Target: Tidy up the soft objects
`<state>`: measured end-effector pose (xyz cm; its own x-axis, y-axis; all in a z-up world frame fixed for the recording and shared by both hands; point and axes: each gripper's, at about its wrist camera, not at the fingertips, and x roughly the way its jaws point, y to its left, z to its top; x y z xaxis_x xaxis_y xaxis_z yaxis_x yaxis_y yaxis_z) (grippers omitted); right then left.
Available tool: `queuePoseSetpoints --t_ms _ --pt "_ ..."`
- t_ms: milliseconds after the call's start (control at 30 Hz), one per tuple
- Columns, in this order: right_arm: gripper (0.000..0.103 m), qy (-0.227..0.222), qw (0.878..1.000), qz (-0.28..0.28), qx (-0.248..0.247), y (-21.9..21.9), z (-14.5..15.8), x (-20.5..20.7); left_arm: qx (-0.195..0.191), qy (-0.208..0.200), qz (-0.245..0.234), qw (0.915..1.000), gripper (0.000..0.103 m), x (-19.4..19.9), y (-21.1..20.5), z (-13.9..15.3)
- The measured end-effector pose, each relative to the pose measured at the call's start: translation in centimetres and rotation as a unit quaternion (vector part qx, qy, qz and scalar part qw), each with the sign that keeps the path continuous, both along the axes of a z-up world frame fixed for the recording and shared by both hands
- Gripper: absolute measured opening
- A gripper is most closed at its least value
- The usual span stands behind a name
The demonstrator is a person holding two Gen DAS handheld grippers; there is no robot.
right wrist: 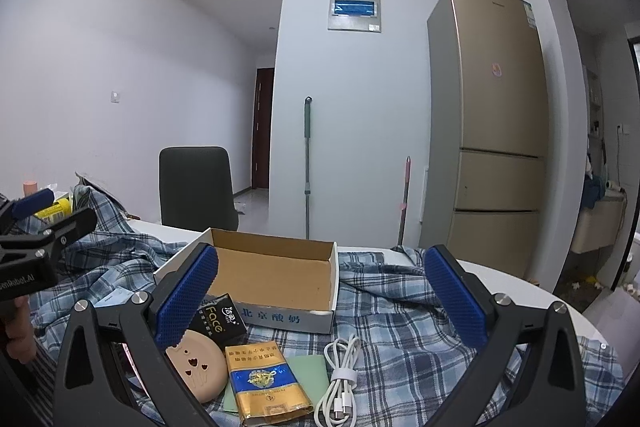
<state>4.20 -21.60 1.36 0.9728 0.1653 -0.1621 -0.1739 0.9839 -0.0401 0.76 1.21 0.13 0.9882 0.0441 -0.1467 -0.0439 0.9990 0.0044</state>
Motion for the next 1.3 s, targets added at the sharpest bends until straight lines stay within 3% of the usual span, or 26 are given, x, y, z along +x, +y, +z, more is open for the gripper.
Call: queuePoseSetpoints --t_ms 167,300,433,533,667,767,933,1133,1200,1300 --pt "0.103 0.018 1.0 0.002 -0.002 0.1 0.0 0.7 0.001 0.013 0.002 0.9999 0.103 0.5 -0.1 -0.1" --pt "0.103 0.094 0.995 0.018 -0.007 0.4 0.7 2.6 0.001 0.036 0.012 0.9993 0.103 1.3 -0.3 0.4" --pt "0.103 0.154 0.987 0.048 0.028 -0.1 1.6 3.8 -0.047 0.093 -0.018 0.9944 0.103 2.0 0.2 1.8" --pt "0.103 0.188 0.978 0.075 0.044 0.0 1.8 4.6 -0.03 0.106 -0.022 0.9937 0.103 2.1 -0.1 2.5" --pt "0.103 0.205 0.975 0.084 0.028 0.8 0.9 5.2 -0.037 0.132 -0.042 0.9896 0.103 2.3 0.2 2.0" --pt "0.103 0.206 0.977 0.06 0.011 0.7 -0.2 5.6 -0.05 0.148 -0.057 0.9861 0.098 2.4 0.7 1.0" --pt "0.092 0.243 0.969 0.046 -0.022 -0.7 -2.1 6.8 -0.035 0.168 -0.056 0.9835 0.087 3.2 0.7 -1.6" --pt "0.08 0.301 0.952 0.045 0.019 -2.8 -4.4 8.4 -0.026 0.193 -0.073 0.9782 0.087 3.9 0.2 -2.7" --pt "0.071 0.32 0.947 0.037 0.016 -2.8 -5.3 8.7 -0.025 0.192 -0.074 0.9784 0.087 3.8 0.1 -2.7" --pt "0.068 0.335 0.941 0.042 0.002 -2.3 -5.9 8.8 -0.026 0.19 -0.074 0.9787 0.087 3.7 0.2 -2.6"
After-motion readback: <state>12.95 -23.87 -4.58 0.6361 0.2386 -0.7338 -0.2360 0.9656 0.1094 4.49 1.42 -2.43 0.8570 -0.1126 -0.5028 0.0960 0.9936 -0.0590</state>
